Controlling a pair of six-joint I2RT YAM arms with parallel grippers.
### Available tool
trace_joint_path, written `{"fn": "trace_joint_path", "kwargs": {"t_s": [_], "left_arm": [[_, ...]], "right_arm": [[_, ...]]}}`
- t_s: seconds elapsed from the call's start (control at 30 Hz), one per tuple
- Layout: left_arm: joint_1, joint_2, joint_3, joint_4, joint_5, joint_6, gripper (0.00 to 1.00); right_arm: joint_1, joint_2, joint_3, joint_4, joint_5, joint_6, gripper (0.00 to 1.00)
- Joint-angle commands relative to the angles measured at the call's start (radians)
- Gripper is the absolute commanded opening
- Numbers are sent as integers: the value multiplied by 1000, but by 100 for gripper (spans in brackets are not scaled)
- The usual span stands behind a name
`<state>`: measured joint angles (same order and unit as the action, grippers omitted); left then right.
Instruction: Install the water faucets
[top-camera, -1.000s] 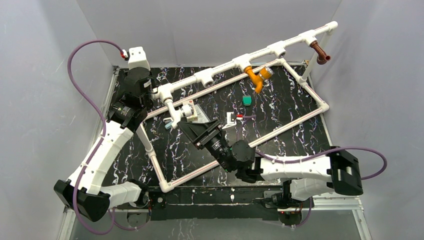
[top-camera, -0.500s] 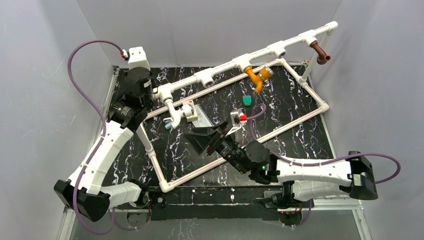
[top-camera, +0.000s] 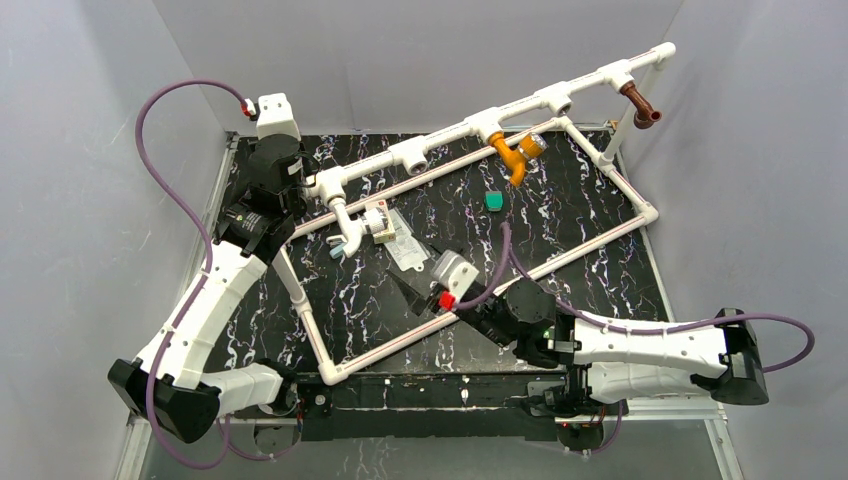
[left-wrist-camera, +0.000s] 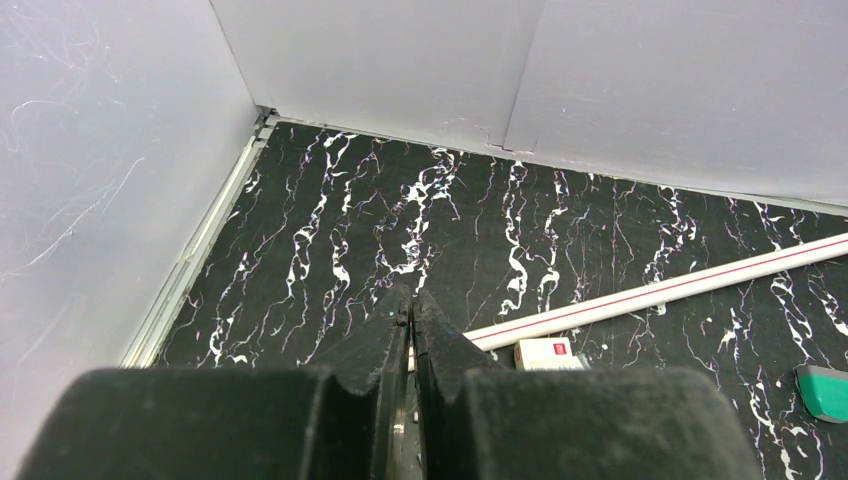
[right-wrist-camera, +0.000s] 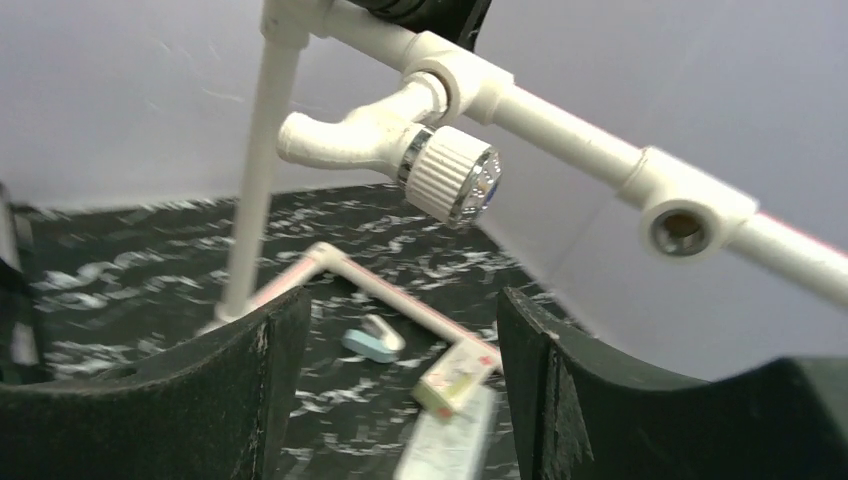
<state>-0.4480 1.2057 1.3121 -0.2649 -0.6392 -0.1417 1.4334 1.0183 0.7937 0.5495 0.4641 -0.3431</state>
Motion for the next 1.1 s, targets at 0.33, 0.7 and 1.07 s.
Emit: {"fn": "trace_joint_path", "kwargs": {"t_s": [0.33,0.7,1.07], "left_arm": [[-52,153,-137,-418,137,-12,3],[-52,142,-143,-416,135,-11,3],[-52,140,-147,-409,136,-9,3]], "right_arm": [[0,87,-2,186,-116,-1056,79],[0,239,119,225,-149,-1287,79],[0,314,209,180,-146,-1268,72]]}}
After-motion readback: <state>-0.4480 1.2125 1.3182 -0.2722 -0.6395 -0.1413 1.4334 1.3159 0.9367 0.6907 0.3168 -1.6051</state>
